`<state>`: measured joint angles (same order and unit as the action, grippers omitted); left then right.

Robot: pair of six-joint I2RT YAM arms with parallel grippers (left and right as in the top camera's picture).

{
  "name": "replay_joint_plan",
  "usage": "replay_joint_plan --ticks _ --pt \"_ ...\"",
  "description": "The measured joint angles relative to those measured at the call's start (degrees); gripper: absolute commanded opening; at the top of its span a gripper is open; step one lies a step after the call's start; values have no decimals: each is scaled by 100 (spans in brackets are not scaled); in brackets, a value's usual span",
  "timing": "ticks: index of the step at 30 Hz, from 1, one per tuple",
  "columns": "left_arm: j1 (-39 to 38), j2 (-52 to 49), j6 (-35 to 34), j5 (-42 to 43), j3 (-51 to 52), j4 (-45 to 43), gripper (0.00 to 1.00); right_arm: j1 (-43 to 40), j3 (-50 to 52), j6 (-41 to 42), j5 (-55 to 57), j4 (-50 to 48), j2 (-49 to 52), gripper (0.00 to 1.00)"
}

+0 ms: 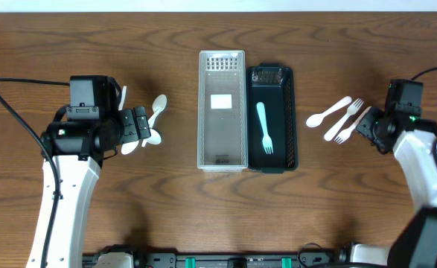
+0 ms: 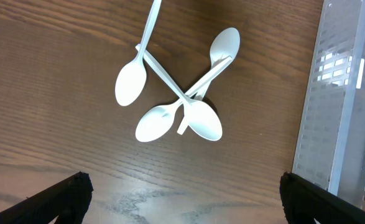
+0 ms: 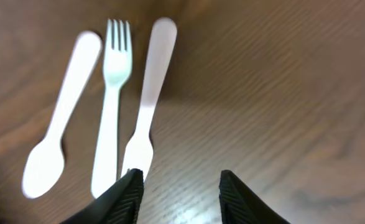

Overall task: Pack container
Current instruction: 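Move right gripper back and grasp a white fork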

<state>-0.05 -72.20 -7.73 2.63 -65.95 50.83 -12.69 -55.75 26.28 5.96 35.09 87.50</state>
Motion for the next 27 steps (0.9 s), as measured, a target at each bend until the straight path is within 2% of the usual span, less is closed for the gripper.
replay_joint_plan --ticks 10,13,22,27 --pt "0 0 0 -2 0 0 98 -144 -4 103 -557 -278 822 38" --pt "0 0 0 0 0 0 98 -144 -162 144 -621 -17 907 38" --pt "0 0 0 -2 0 0 98 -144 -2282 63 -662 1480 1287 45" --pt "0 0 0 0 0 0 98 -144 -2531 44 -662 1609 1515 45"
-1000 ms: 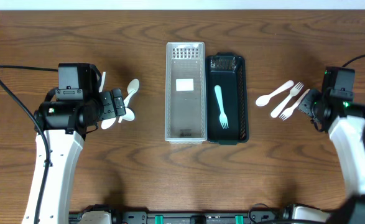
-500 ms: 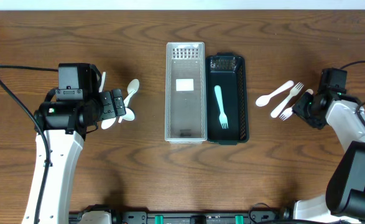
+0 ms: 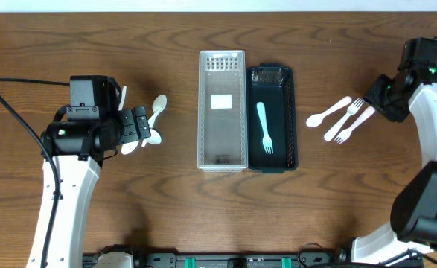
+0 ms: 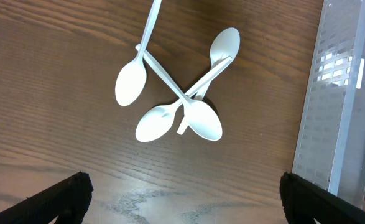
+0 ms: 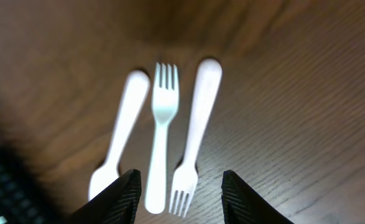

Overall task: Pack container
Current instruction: 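Move right gripper back and grasp a white fork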

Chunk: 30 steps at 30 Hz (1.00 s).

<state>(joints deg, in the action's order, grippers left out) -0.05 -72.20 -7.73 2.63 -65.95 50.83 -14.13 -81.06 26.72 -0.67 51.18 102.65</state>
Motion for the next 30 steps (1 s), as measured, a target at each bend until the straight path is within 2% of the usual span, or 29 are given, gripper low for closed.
replay_joint_plan --ticks 10,30 --pt "0 0 0 0 0 -2 98 0 2 -2 4 37 1032 44" --pt "0 0 0 0 0 -2 98 103 13 -2 402 -4 1475 41"
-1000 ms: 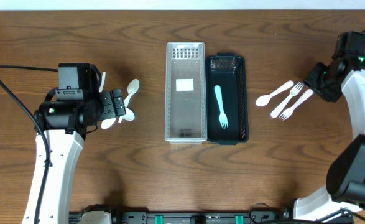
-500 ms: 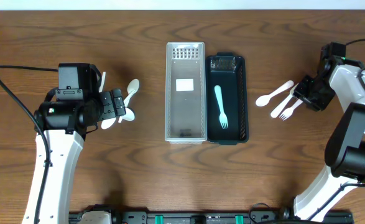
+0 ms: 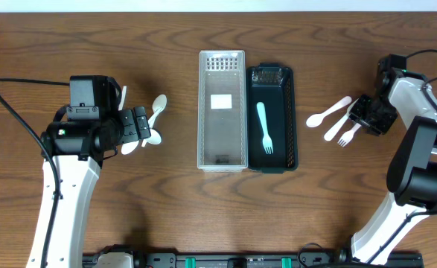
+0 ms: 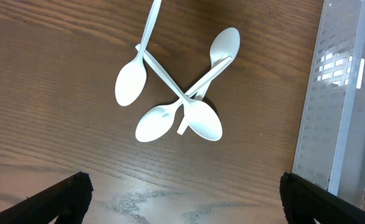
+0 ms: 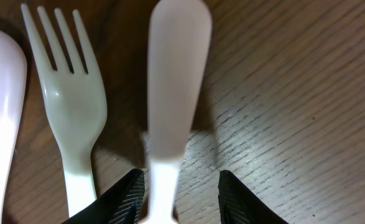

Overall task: Pack container
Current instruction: 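Move right gripper back and grasp a white fork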

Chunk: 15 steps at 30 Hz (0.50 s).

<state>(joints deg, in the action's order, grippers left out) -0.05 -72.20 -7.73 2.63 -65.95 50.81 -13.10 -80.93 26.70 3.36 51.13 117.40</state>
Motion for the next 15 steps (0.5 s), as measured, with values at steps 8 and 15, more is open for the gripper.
replay_joint_plan --ticks 8,15 --pt "0 0 0 0 0 0 98 81 7 -7 74 -59 31 40" --pt "0 0 0 -2 0 2 98 81 11 0 74 -70 140 30"
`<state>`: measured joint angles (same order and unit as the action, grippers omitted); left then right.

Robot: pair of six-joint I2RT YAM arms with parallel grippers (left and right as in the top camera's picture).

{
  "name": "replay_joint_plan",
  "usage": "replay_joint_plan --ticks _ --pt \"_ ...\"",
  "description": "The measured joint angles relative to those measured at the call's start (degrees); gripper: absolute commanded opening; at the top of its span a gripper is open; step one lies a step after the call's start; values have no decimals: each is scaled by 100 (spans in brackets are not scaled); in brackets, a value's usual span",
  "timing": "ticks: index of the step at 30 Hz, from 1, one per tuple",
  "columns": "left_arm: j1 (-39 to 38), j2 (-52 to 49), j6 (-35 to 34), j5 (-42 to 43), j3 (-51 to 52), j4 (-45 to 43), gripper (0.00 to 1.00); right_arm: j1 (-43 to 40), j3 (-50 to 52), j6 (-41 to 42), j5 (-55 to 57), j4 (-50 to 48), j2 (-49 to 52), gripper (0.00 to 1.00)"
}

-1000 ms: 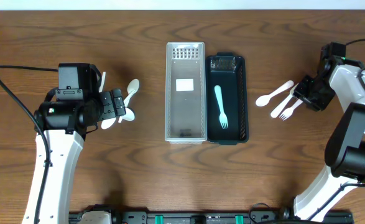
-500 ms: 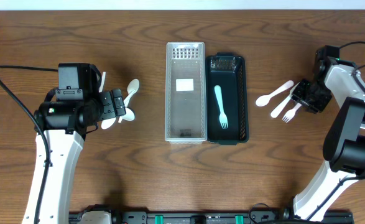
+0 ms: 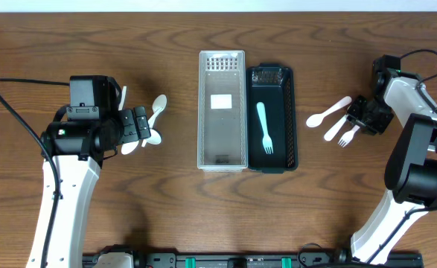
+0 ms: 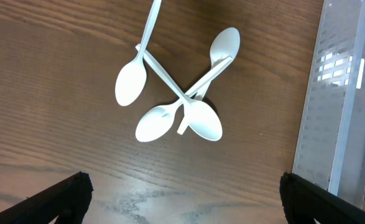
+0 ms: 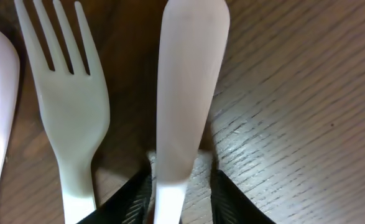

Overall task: Pack container
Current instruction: 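Move right gripper back and grasp a white fork, then carry the white fork into the green tray and release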

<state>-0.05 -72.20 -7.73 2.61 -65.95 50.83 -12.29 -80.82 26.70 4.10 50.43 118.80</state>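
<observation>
A clear bin (image 3: 201, 112) and a black bin (image 3: 289, 112) stand side by side mid-table. A pale blue fork (image 3: 263, 126) lies in the black one. To the right lie a white spoon and two white forks (image 3: 343, 120). My right gripper (image 5: 181, 193) is low on the table, open, with its jaws narrowly straddling the handle of the right-hand fork (image 5: 188, 74). The other fork (image 5: 64, 81) lies just left of it. My left gripper (image 4: 182, 205) hangs wide open above several crossed white spoons (image 4: 179, 118).
The spoon pile (image 3: 150, 123) lies left of the clear bin, whose wall (image 4: 331, 93) shows in the left wrist view. A white label (image 3: 221, 102) lies inside the clear bin. Bare wooden table (image 3: 218, 216) surrounds everything.
My right gripper's jaws have narrowed around the right-hand fork's handle, and the camera sits slightly closer to it. The left arm and the spoons have not moved.
My right gripper was open over the spoon and two forks. Then it stood farther back and higher, near the table's far right. Then it was low with its jaws astride the right fork's handle, where they now stand closer together. The left gripper stayed open over the spoons.
</observation>
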Motion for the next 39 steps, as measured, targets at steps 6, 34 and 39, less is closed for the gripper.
replay_joint_plan --ticks 6,34,39 --pt "0 0 0 0 0 -2 98 17 -2 31 4 96 9 14" --pt "0 0 0 0 0 -2 98 3206 66 -321 -17 -1049 -2852 10" --pt "0 0 0 0 0 0 98 3580 66 -267 44 -1237 -1856 7"
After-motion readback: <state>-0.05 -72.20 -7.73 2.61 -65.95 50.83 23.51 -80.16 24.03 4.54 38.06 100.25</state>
